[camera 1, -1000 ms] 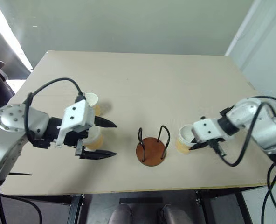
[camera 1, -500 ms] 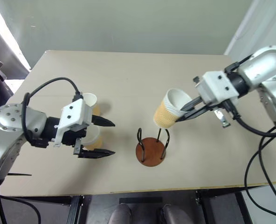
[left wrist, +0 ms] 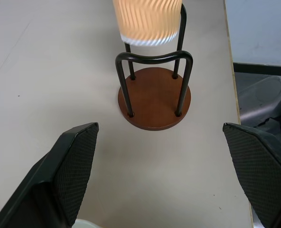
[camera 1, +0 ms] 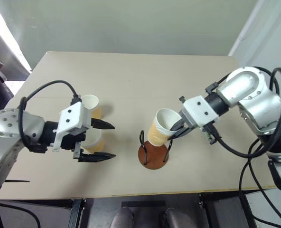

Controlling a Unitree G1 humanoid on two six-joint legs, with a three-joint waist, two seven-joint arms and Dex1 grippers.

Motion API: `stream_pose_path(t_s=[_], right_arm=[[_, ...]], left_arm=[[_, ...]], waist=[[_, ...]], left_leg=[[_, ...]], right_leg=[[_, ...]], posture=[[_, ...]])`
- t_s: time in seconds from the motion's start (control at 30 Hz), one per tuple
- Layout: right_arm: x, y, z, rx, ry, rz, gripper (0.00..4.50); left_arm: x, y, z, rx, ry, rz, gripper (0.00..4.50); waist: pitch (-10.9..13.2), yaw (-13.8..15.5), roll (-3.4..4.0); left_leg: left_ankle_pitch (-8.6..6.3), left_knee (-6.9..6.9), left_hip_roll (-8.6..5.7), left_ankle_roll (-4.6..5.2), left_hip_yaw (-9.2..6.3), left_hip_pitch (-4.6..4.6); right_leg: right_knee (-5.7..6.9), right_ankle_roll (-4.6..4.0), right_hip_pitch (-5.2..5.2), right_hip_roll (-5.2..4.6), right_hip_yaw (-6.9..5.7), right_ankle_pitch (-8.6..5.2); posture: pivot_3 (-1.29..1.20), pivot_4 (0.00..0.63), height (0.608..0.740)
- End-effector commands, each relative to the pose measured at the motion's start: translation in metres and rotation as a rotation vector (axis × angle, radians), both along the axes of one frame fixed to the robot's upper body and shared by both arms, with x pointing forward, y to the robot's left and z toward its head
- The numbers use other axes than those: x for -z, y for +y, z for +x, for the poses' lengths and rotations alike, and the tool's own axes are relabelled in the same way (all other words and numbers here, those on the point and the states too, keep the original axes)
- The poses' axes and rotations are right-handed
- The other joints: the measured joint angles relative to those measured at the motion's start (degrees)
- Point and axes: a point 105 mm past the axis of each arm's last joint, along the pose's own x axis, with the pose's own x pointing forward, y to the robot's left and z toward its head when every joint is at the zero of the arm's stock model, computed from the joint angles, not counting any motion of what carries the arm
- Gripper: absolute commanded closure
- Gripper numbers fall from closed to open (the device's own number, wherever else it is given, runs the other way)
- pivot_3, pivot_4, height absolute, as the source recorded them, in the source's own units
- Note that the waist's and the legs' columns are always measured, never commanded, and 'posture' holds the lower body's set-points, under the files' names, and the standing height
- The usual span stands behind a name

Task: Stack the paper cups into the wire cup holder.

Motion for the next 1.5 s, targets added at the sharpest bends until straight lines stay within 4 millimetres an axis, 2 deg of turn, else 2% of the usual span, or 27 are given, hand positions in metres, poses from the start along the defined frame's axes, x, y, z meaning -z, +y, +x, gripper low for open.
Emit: stream_pose_path(t_s=[0.03, 0.07, 0.2, 0.3, 0.43, 0.47, 0.53, 0.57, 0.6, 0.67, 0.77, 0.9, 1.07, 1.3, 1.4, 1.5], right_arm=[[0.000, 0.000, -0.001, -0.015, -0.033, -0.020, 4.08], [0.000, 0.001, 0.000, -0.016, -0.034, -0.020, 3.87], [0.000, 0.002, 0.000, -0.013, -0.042, -0.019, 2.54], [-0.005, -0.001, 0.005, 0.019, -0.053, -0.005, 1.41], [-0.019, -0.027, 0.025, 0.206, 0.006, 0.081, 0.03], [-0.023, -0.036, 0.029, 0.259, 0.051, 0.128, 0.03], [-0.042, -0.054, 0.036, 0.351, 0.168, 0.328, 0.03], [-0.049, -0.069, 0.036, 0.391, 0.242, 0.405, 0.03], [-0.054, -0.082, 0.033, 0.412, 0.289, 0.456, 0.03], [-0.062, -0.097, 0.014, 0.368, 0.339, 0.523, 0.03], [-0.075, -0.094, -0.007, 0.329, 0.376, 0.602, 0.03], [-0.076, -0.081, -0.026, 0.283, 0.389, 0.618, 0.03], [-0.073, -0.071, -0.032, 0.281, 0.373, 0.624, 0.03], [-0.066, -0.072, -0.035, 0.328, 0.339, 0.583, 0.03], [-0.065, -0.073, -0.037, 0.336, 0.342, 0.575, 0.00], [-0.063, -0.076, -0.036, 0.368, 0.336, 0.574, 0.00]], left_arm=[[-0.010, 0.000, -0.003, 0.001, -0.046, 0.008, 0.00], [-0.010, 0.000, -0.002, 0.001, -0.046, 0.009, 0.00], [-0.011, 0.003, -0.001, -0.008, -0.052, 0.017, 0.00], [-0.013, 0.011, 0.002, -0.031, -0.064, 0.039, 0.00], [-0.019, 0.029, 0.008, -0.086, -0.092, 0.103, 0.00], [-0.019, 0.035, 0.009, -0.098, -0.095, 0.129, 0.00], [-0.017, 0.048, 0.011, -0.125, -0.104, 0.205, 0.00], [-0.016, 0.052, 0.012, -0.125, -0.105, 0.232, 0.00], [-0.015, 0.055, 0.011, -0.119, -0.100, 0.243, 0.00], [-0.010, 0.054, 0.009, -0.091, -0.072, 0.253, 0.00], [0.000, 0.056, 0.009, -0.066, -0.043, 0.289, 0.00], [0.008, 0.063, 0.011, -0.039, -0.011, 0.353, 0.00], [0.021, 0.064, 0.017, -0.008, 0.021, 0.385, 0.00], [0.042, 0.056, 0.029, 0.026, 0.027, 0.406, 0.00], [0.046, 0.053, 0.035, 0.041, 0.016, 0.408, 0.63], [0.047, 0.049, 0.038, 0.056, 0.017, 0.398, 1.73]], waist=[[0.0, 0.0, 0.00], [0.0, 0.0, 0.00], [0.0, 0.1, 0.00], [0.0, 0.1, 0.00], [0.0, 0.2, 0.00], [0.0, 0.3, -0.01], [0.0, 0.6, -0.01], [0.0, 0.8, 0.00], [0.0, 0.9, -0.01], [0.0, 1.8, -0.02], [0.0, 1.8, -0.01], [0.0, 0.9, -0.01], [0.0, 0.6, 0.00], [0.0, 0.8, -0.01], [0.0, 0.7, -0.01], [0.0, 0.7, -0.01]], left_leg=[[0.00, 0.00, 0.00, 0.00, 0.00, 0.00], [0.00, 0.00, 0.00, 0.00, 0.00, 0.00], [0.00, 0.00, -0.01, -0.01, 0.00, 0.00], [0.00, 0.00, -0.01, -0.01, 0.00, 0.00], [0.00, 0.00, -0.01, -0.01, 0.00, 0.00], [-0.01, 0.00, -0.02, -0.01, -0.01, -0.03], [-0.01, 0.00, -0.03, -0.03, -0.01, -0.03], [-0.01, -0.02, -0.04, -0.04, -0.01, -0.03], [-0.01, -0.03, -0.04, -0.06, 0.01, -0.04], [0.02, -0.10, -0.06, -0.13, 0.02, -0.08], [0.05, -0.26, -0.09, -0.21, 0.17, -0.09], [0.05, -0.32, -0.18, -0.22, 0.65, 0.02], [-0.10, -0.14, 0.06, 0.06, 0.42, 0.09], [-0.17, -0.05, 0.03, 0.18, 0.31, -0.01], [-0.12, -0.04, 0.03, 0.09, 0.31, -0.04], [-0.11, -0.05, 0.03, 0.07, 0.32, -0.04]], right_leg=[[0.00, 0.00, 0.00, 0.00, 0.00, 0.00], [0.00, 0.00, 0.00, -0.01, 0.00, 0.00], [0.00, 0.00, 0.00, -0.01, 0.00, 0.00], [0.01, -0.02, -0.01, -0.01, 0.00, -0.01], [0.01, -0.02, -0.01, -0.03, 0.00, -0.01], [0.01, -0.02, -0.03, -0.04, 0.00, -0.01], [-0.03, -0.02, -0.02, -0.08, 0.01, -0.01], [-0.05, -0.03, -0.02, -0.08, 0.02, -0.02], [-0.07, -0.03, -0.03, -0.09, 0.04, -0.02], [-0.10, -0.04, -0.04, -0.09, 0.05, -0.02], [-0.02, -0.04, -0.08, -0.11, 0.12, -0.02], [-0.14, -0.06, -0.13, 0.04, 0.17, -0.04], [0.15, -0.09, -0.16, 0.00, 0.19, -0.05], [0.18, -0.08, -0.25, -0.07, 0.17, -0.05], [0.15, -0.08, -0.27, -0.07, 0.17, -0.05], [0.15, -0.08, -0.27, -0.07, 0.17, -0.05]], posture=[[0.00, 0.150, 0.740], [0.00, 0.150, 0.740], [0.00, 0.150, 0.740], [0.00, 0.150, 0.740], [0.00, 0.150, 0.740], [0.00, 0.150, 0.740], [0.00, 0.150, 0.740], [0.00, 0.150, 0.740], [0.00, 0.150, 0.740], [0.00, 0.150, 0.740], [0.00, 0.150, 0.740], [0.00, 0.150, 0.740], [0.00, 0.150, 0.740], [0.00, 0.150, 0.740], [0.00, 0.150, 0.740], [0.00, 0.150, 0.740]])
